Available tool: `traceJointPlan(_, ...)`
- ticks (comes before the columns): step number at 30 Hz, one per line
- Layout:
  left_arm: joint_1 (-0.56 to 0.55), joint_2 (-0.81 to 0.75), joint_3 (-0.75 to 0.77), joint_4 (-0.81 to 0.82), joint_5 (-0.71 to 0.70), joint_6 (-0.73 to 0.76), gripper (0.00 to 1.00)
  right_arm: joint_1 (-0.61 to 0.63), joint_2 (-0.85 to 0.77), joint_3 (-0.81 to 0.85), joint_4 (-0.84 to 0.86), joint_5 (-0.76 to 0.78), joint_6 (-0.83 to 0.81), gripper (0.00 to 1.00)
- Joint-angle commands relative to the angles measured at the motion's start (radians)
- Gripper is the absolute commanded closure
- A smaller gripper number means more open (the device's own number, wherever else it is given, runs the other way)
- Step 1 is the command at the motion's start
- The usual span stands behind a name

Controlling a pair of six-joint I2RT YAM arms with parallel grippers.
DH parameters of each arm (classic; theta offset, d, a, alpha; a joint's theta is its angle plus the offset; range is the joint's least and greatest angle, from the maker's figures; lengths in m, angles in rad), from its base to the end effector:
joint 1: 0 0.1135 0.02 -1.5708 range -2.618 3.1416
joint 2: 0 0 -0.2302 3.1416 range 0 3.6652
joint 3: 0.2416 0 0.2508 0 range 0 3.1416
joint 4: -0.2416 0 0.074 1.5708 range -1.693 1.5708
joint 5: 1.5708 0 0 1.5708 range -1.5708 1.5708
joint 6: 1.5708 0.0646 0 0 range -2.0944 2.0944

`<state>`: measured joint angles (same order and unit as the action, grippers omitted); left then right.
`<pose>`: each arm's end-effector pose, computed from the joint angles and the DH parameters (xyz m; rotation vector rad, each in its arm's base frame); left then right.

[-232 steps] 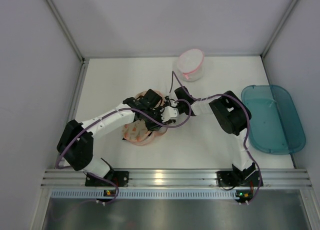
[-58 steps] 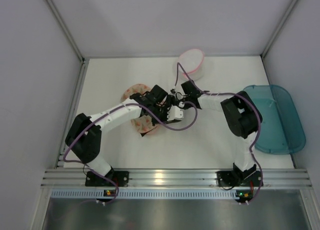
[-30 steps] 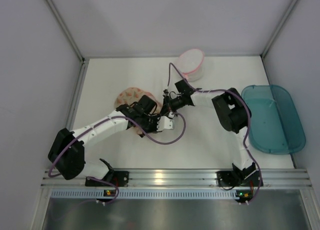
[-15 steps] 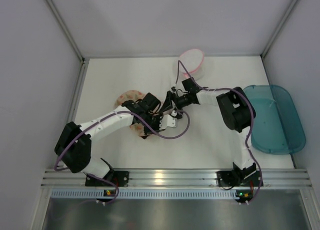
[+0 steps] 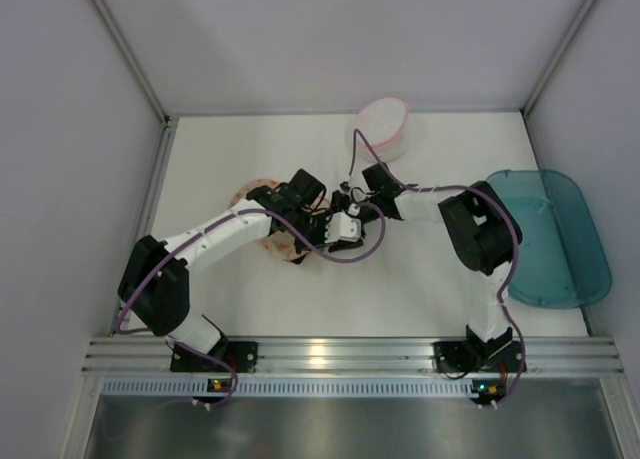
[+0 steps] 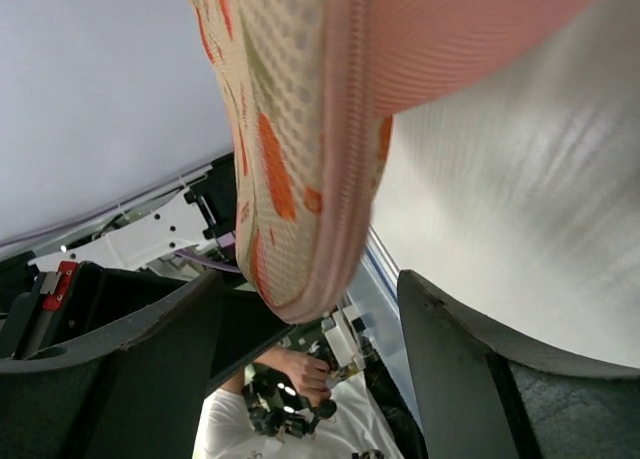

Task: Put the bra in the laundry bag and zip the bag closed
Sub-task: Zip the laundry bag at the center of the board.

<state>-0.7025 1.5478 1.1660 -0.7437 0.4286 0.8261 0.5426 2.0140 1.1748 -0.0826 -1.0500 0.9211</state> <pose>0.2271 -0.2274 0.1888 1.9096 1.8050 -0.5334 0.3052 0.2495 0.0958 0.0078 -2.4526 -1.5785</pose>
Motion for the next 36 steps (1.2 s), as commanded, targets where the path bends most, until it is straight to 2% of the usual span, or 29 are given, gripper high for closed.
traceJointPlan(1,0.003,-0.014,0.021,0.003,0.048,0.039,1.00,0.033,0.008,0.055,0.061,-0.015,0.035,0.30)
traceJointPlan(3,0.001,-0.028,0.009,0.003,0.061,0.050,1.00,0.037,0.032,0.077,0.063,-0.015,0.035,0.32)
traceJointPlan(6,-0.005,-0.043,-0.009,0.003,0.064,0.051,1.00,0.043,0.054,0.085,0.072,-0.015,0.036,0.53)
traceJointPlan(7,-0.005,-0.049,-0.014,0.003,0.061,0.048,1.00,0.045,0.055,0.083,0.073,-0.015,0.036,0.69)
traceJointPlan(8,-0.005,-0.060,-0.023,0.003,0.061,0.045,1.00,0.045,0.055,0.079,0.073,-0.015,0.038,0.76)
traceJointPlan(9,-0.005,-0.067,-0.029,0.003,0.065,0.045,1.00,0.045,0.060,0.077,0.073,-0.015,0.036,0.90)
traceJointPlan(11,-0.005,-0.093,-0.057,0.001,0.078,0.050,1.00,0.045,0.060,0.078,0.073,-0.016,0.035,1.00)
traceJointPlan(14,-0.006,-0.123,-0.086,-0.012,0.085,0.054,1.00,0.042,0.065,0.080,0.075,-0.019,0.048,1.00)
traceJointPlan(15,-0.006,-0.129,-0.091,-0.011,0.081,0.050,0.97,0.042,0.065,0.079,0.073,-0.022,0.058,1.00)
traceJointPlan(16,-0.006,-0.135,-0.088,-0.011,0.072,0.016,0.83,0.042,0.063,0.075,0.111,-0.024,0.082,1.00)
traceJointPlan(18,-0.005,-0.166,-0.075,-0.010,0.033,-0.078,0.69,0.042,0.058,0.057,0.156,-0.033,0.110,1.00)
traceJointPlan(22,-0.003,-0.261,-0.081,0.004,-0.045,-0.205,0.30,0.042,0.058,0.037,0.191,-0.041,0.153,1.00)
traceJointPlan(26,-0.003,-0.395,-0.169,0.053,-0.206,-0.277,0.16,0.043,0.061,0.010,0.260,-0.050,0.209,1.00)
traceJointPlan(29,-0.002,-0.425,-0.245,0.072,-0.338,-0.288,0.14,0.043,0.058,-0.003,0.293,-0.058,0.231,1.00)
traceJointPlan(36,-0.002,-0.408,-0.315,0.159,-0.470,-0.306,0.15,0.046,0.057,-0.012,0.330,-0.080,0.277,1.00)
